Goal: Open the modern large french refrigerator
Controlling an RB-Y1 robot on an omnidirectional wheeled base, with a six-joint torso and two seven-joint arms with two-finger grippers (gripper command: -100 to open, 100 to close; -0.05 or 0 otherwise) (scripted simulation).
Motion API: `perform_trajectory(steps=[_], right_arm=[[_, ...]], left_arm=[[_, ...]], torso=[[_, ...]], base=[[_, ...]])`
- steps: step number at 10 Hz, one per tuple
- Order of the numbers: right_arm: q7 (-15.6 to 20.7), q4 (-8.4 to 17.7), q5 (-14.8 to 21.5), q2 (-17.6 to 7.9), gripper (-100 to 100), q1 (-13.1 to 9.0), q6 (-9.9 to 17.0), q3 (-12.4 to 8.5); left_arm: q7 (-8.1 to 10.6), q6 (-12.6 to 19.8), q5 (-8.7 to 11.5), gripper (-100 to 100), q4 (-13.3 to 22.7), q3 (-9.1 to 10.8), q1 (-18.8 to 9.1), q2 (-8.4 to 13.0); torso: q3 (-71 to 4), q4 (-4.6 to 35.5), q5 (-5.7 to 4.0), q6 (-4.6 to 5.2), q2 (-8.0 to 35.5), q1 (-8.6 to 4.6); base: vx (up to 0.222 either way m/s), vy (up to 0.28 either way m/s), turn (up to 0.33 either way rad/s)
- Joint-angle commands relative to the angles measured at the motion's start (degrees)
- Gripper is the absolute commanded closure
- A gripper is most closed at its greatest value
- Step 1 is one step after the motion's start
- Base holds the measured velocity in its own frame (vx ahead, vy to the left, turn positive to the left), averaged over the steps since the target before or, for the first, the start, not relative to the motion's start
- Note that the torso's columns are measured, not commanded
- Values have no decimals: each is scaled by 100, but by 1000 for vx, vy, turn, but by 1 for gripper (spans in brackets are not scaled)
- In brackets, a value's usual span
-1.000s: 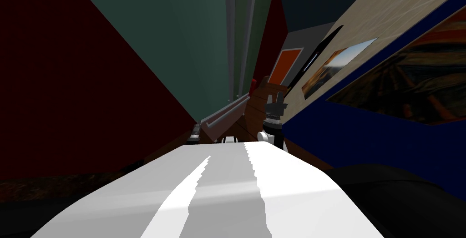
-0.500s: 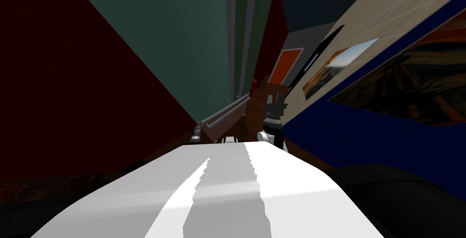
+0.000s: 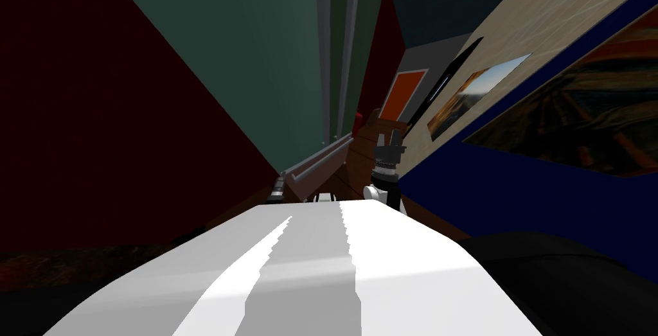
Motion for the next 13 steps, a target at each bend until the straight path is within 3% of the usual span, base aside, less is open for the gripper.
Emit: perform_trajectory(steps=[1, 6, 7, 10, 12, 13], right_arm=[[0, 0, 0, 0, 0, 1, 0, 0], [0, 0, 0, 0, 0, 1, 0, 0], [0, 0, 0, 0, 0, 0, 0, 0], [0, 0, 0, 0, 0, 0, 0, 0], [0, 0, 0, 0, 0, 0, 0, 0], [0, 0, 0, 0, 0, 1, 0, 0]], left_arm=[[-49, 57, -52, -100, 278, -74, 141, -125], [-174, -72, -91, -100, 994, -59, 13, -436], [-174, -72, -91, -100, 994, -59, 13, -436], [-238, -139, -112, -100, 1318, -52, -51, -807], [-194, 56, -97, -100, 1157, -43, -113, -717], [-214, -52, -102, -100, 1220, -48, -77, -732]], torso=[[-1, 13, -12, -9, 11, -4], [59, 126, -105, -32, 140, -73], [64, 129, -107, -33, 149, -77], [60, 127, -106, -34, 143, -75], [57, 126, -106, -34, 139, -71], [50, 123, -106, -33, 126, -74]], base=[[-9, -23, -12], [16, -11, -4], [4, -6, 1], [0, -8, 0], [24, -10, -6], [31, -8, -4]])
